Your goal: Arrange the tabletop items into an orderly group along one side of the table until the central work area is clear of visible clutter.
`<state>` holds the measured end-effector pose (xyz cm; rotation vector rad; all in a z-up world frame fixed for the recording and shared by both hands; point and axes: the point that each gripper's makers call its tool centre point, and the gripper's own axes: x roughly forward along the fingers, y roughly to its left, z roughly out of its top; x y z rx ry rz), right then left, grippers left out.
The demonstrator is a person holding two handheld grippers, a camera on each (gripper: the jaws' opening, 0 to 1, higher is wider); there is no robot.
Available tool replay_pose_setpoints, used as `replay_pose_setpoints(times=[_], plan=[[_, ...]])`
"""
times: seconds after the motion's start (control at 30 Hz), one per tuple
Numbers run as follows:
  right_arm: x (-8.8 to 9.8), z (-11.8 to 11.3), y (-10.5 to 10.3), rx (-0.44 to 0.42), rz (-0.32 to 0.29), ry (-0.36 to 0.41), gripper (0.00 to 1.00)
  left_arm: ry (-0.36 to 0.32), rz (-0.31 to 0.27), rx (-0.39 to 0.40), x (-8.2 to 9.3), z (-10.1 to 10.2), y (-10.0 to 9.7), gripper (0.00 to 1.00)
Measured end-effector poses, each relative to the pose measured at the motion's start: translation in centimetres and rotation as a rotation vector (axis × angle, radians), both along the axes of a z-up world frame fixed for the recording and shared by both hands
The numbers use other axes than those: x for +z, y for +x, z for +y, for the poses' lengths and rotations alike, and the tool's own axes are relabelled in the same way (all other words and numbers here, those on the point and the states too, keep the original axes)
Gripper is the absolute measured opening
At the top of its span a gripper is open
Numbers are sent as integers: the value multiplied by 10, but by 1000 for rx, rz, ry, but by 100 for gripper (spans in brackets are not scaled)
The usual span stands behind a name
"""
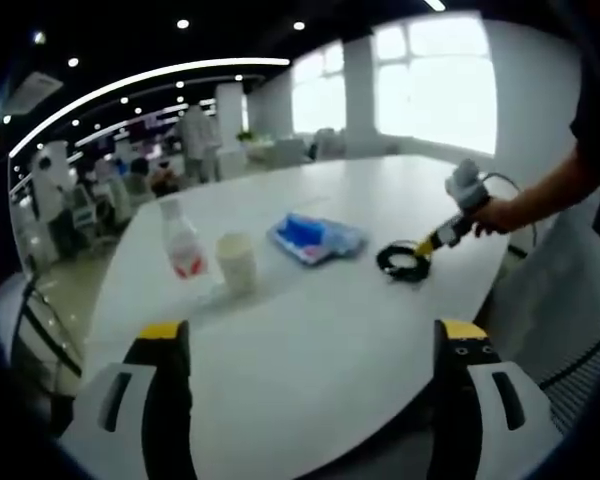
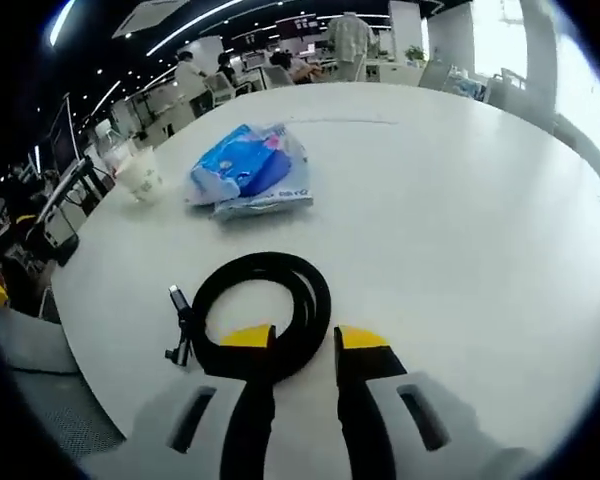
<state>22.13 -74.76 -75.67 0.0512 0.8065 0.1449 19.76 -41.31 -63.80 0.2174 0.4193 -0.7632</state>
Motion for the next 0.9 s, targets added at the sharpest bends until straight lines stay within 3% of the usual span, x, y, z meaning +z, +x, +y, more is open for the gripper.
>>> replay_pose_setpoints(times=[0.27,0.5,0.9], plan=[[25,7,19,80,-89,-61,37,4,2,-1,-1,0,0,98],[40,23,41,136,-137,-56,44,2,-5,1,1,0,1,98],[59,61,79,291,-235,-63,46,11,-4,-21,-1,-2,-1,99]])
